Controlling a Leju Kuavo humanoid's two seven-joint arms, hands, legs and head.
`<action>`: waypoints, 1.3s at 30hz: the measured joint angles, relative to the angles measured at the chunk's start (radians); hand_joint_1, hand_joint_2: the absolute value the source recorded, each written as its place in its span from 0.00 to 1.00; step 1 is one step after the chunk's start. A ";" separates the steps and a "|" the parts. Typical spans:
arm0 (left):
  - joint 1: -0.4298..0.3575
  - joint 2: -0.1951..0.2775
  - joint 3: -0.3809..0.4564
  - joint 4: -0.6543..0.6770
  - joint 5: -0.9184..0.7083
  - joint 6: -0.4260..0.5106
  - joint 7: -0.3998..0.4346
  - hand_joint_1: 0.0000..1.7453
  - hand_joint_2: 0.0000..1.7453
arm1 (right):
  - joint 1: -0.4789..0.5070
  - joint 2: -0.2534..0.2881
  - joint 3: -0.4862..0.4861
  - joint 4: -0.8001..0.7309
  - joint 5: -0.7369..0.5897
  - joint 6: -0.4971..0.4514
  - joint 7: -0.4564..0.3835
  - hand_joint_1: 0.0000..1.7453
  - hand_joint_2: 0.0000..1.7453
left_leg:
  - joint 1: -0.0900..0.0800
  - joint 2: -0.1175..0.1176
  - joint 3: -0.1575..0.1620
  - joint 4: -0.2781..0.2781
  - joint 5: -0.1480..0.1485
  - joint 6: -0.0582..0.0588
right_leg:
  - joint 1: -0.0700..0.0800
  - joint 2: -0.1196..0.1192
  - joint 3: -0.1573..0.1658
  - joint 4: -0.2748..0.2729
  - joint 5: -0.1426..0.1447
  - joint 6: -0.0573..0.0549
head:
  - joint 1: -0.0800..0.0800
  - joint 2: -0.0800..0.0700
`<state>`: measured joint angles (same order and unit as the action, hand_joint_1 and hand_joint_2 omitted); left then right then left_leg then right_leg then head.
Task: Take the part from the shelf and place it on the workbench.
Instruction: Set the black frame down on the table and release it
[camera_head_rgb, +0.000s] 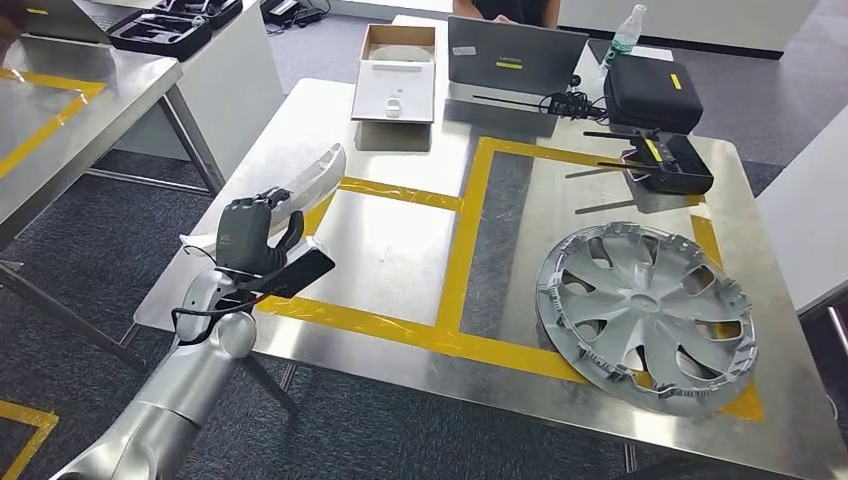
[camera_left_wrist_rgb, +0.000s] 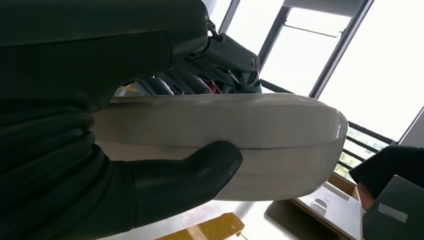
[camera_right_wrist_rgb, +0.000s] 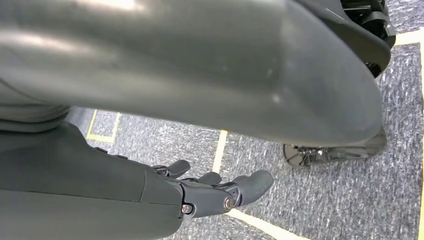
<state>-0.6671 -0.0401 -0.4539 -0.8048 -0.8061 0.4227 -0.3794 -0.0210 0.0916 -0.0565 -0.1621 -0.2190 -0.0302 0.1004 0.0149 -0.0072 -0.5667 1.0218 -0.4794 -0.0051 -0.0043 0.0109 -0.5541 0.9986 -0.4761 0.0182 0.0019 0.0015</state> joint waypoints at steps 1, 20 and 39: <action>-0.015 -0.003 0.004 0.029 0.001 0.000 -0.012 1.00 1.00 | 0.000 0.000 0.000 0.000 -0.002 0.000 0.000 0.00 0.00 | 0.000 0.000 0.000 -0.001 0.000 0.000 | 0.000 0.000 0.000 0.000 0.000 0.000 | 0.000 0.000; -0.148 -0.156 -0.008 0.298 -0.045 -0.029 -0.077 1.00 1.00 | 0.000 -0.006 0.002 0.000 0.010 0.007 -0.012 0.00 0.00 | 0.000 0.000 0.000 -0.003 0.000 -0.001 | 0.000 -0.001 -0.001 0.000 -0.001 -0.002 | 0.000 0.000; -0.200 -0.210 -0.022 0.374 0.007 -0.019 -0.091 0.00 0.00 | 0.001 -0.016 0.012 0.000 0.029 0.007 0.018 0.00 0.00 | 0.000 0.000 0.001 -0.005 0.000 -0.001 | 0.000 -0.001 -0.002 0.001 -0.002 -0.002 | 0.000 0.000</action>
<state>-0.8668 -0.2503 -0.4759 -0.4312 -0.7987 0.4038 -0.4700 -0.0198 0.0755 -0.0447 -0.1621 -0.1902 -0.0230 0.1185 0.0145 -0.0073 -0.5658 1.0171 -0.4791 -0.0062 -0.0047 0.0100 -0.5560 0.9995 -0.4777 0.0158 0.0019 0.0015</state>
